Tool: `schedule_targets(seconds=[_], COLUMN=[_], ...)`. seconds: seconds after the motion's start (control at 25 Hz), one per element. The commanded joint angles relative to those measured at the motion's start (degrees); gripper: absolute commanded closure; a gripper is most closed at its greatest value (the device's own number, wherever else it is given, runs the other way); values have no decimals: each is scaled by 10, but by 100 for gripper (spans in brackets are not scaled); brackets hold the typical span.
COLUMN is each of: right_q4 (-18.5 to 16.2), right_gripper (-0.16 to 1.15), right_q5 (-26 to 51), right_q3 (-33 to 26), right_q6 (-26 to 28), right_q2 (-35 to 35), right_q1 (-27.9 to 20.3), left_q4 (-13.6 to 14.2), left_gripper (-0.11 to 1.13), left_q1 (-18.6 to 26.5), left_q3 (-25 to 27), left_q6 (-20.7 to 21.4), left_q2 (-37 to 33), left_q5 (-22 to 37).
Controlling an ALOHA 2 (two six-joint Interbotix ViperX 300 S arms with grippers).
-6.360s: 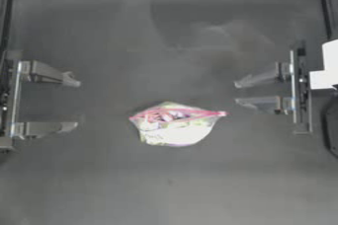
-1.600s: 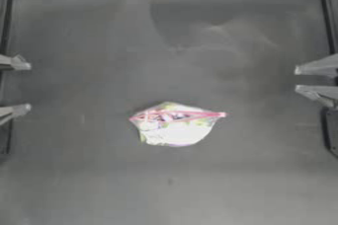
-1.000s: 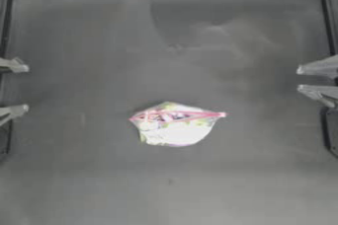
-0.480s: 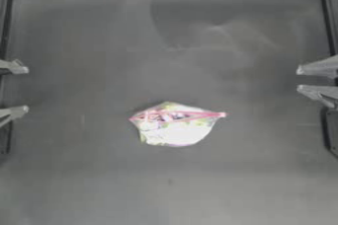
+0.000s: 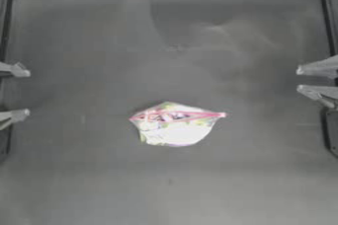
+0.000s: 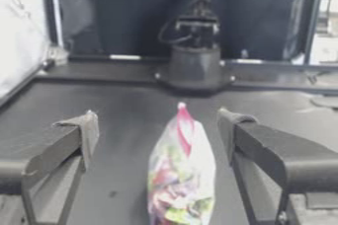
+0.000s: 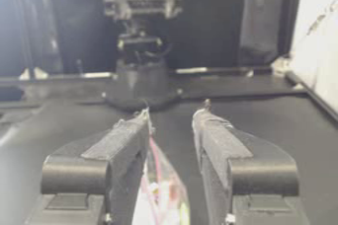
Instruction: Put candy in bag
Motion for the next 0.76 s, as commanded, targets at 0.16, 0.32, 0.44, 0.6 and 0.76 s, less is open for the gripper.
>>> schedule_targets(seconds=[0.16,0.32,0.44,0.6,0.76], right_q4=[7,9,11,16,17], right_gripper=[25,25,25,25,25], right_q5=[-4,-4,-4,-4,-2], right_q3=[2,6,11,20,24], right_q6=[1,1,1,1,1], right_q2=[2,-11,-24,-37,-45], right_q1=[1,1,0,1,0], left_q4=[-1,-1,-1,-4,-13], left_gripper=[1,1,1,1,1], left_q1=[-2,-3,-3,-2,-3], left_q3=[-4,-4,-3,2,8], left_q6=[-1,-1,-1,-1,-1], left_q2=[5,2,-7,-23,-37], left_q5=[-3,4,11,18,23])
